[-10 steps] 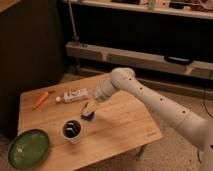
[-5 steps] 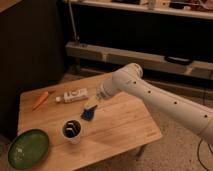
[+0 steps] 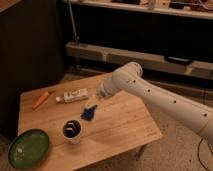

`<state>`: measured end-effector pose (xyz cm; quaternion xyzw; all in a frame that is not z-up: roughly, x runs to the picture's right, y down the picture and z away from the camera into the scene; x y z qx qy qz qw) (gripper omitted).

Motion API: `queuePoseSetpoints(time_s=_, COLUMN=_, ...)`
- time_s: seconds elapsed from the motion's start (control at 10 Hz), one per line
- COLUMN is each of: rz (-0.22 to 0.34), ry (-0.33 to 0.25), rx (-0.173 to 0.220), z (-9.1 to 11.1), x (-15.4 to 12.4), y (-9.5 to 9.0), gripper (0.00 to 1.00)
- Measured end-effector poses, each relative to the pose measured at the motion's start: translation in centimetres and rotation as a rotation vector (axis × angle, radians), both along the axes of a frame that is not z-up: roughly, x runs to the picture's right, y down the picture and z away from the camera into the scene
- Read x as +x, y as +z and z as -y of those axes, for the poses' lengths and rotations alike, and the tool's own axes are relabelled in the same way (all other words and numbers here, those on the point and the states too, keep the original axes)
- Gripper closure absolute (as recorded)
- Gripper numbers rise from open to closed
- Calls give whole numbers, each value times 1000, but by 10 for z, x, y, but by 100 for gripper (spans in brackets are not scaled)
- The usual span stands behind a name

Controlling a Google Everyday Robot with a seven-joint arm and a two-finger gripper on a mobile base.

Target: Place the white sponge in the ceramic bowl

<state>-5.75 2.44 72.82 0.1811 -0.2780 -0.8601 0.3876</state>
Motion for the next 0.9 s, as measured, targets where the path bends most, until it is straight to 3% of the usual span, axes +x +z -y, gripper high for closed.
queuePoseSetpoints(time_s=0.3, rz=-76, ry=94, rx=-176, z=11, x=-20, y=21, gripper=20)
queuePoseSetpoints(time_s=0.6, rz=-181, ry=169, rx=-324, z=11, x=-29, y=27, gripper=20)
queuePoseSetpoints(time_s=0.7, rz=-226, ry=183, rx=-339, z=10, x=-30, y=26, gripper=20)
queuePoseSetpoints(time_s=0.9, rz=-323, ry=169, rx=-320, z=5, x=-33, y=29, gripper=20)
